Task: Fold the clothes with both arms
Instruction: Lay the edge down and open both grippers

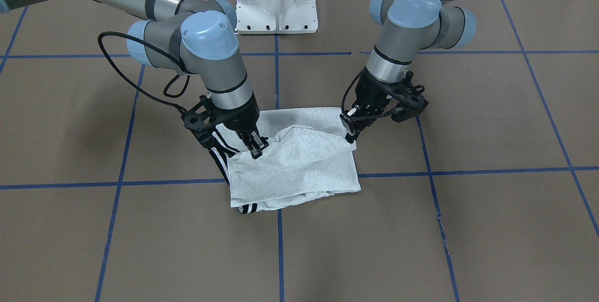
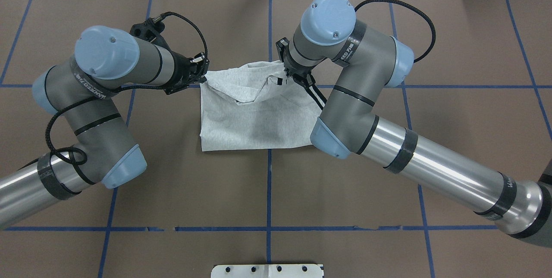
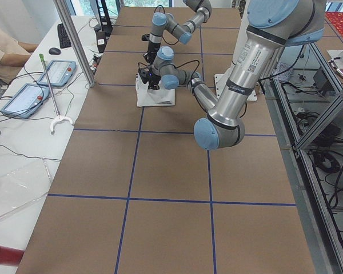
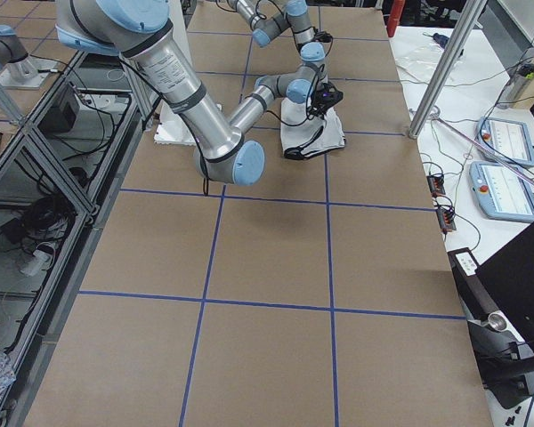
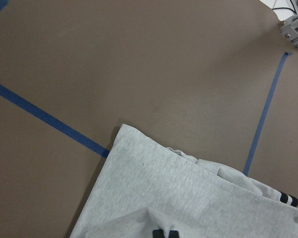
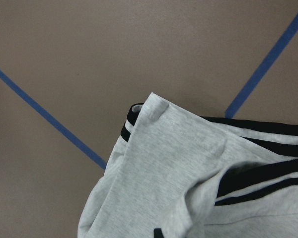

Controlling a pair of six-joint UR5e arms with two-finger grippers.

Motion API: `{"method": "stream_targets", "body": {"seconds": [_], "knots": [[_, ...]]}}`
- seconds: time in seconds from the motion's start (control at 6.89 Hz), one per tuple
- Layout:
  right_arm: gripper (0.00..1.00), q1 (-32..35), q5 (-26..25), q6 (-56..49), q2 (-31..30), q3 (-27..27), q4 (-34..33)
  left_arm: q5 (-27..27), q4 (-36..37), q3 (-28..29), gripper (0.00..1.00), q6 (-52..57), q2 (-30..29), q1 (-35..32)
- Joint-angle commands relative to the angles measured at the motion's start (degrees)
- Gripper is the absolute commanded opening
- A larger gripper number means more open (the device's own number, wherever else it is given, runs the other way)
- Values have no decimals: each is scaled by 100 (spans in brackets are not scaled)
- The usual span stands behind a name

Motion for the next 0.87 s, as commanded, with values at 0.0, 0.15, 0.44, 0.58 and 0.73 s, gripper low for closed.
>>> {"method": "stream_targets", "body": {"seconds": [0.0,0.15,0.44,0.58,0.73], "knots": [[0,95,6,-62,39,-336,327,7,-18,21,0,3,9,-5],[0,113,6,-201,22,-432,336,16,-18,39,0,-6,9,-5],[99,200,-29,-797,31,-784,501,24,-856,912,41,142,-96,-198],[100,375,-3,-1079,39,-1159,972,25,-1193,1457,43,396,-288,-442],[100,786,302,-1569,126,-1493,1125,16,-1335,1871,50,512,-508,-680]]}}
